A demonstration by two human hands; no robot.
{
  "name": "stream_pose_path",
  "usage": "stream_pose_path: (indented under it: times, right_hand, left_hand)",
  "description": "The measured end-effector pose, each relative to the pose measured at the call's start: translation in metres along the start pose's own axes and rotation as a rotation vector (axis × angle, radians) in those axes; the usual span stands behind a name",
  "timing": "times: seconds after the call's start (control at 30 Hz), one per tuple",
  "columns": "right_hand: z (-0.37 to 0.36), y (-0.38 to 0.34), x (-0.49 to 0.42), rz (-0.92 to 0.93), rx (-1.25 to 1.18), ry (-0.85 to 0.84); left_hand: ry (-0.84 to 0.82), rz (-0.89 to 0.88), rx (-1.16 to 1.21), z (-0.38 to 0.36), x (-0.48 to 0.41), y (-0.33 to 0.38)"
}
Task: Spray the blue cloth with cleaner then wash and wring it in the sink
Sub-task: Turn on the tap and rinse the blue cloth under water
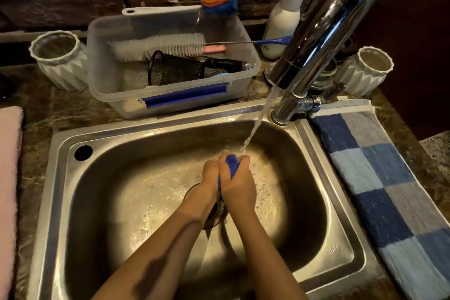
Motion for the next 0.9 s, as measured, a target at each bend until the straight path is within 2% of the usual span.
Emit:
stream_pose_path:
  times: [0.13,0.2,0.33,0.43,0.5,0.6,0.7,0.77,0.83,0.9]
  right_hand:
    - [0.011,0.005,-0.022,-0.144,0.118,0.062]
    - [0.009,0.017,-0.033,-0.212,0.057,0.041]
    - [0.000,0.037,-0.048,-0.264,-0.151,-0.072]
    - [0.006,0.040,-0.051,-0.258,-0.209,-0.102]
    - [0.009,0.036,-0.050,-0.213,-0.263,-0.160]
    - [0.017,0.027,-0.039,-0.036,-0.329,-0.284]
    - [0.022,0.020,-0.022,0.084,-0.173,-0.380]
    - [0.018,0.013,-0.011,0.171,-0.084,-0.352]
    - [0.016,0.002,-0.003,0.256,0.005,-0.243]
    - [0.015,-0.004,-0.003,0.258,0.071,-0.112]
  left_hand:
    - [0.039,-0.084,-0.106,0.000,-0.003,-0.005]
    - [0.083,-0.099,-0.162,0.002,-0.006,-0.008]
    - [0.142,-0.243,-0.389,0.008,-0.004,-0.009]
    - [0.036,-0.261,-0.256,0.010,0.000,-0.013]
    - [-0.051,-0.226,-0.160,0.009,0.003,-0.010]
    - [-0.117,-0.116,-0.047,0.008,0.000,-0.004]
    - [-0.080,0.017,0.005,0.007,-0.001,0.000]
    - [-0.033,0.007,-0.058,0.005,-0.002,-0.004]
    - [-0.023,0.002,-0.049,0.001,0.000,-0.009]
    - [-0.062,0.047,0.005,-0.007,0.006,-0.012]
Point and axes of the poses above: each hand's wrist, its own x-axis away from the middle knuckle, its own z-axis out of the back of the hand, y = z × x, the point moved 4 cm from there along -x, towards the middle knuckle, and after that the axes turned 7 degrees about z, right-handed, at the moved point
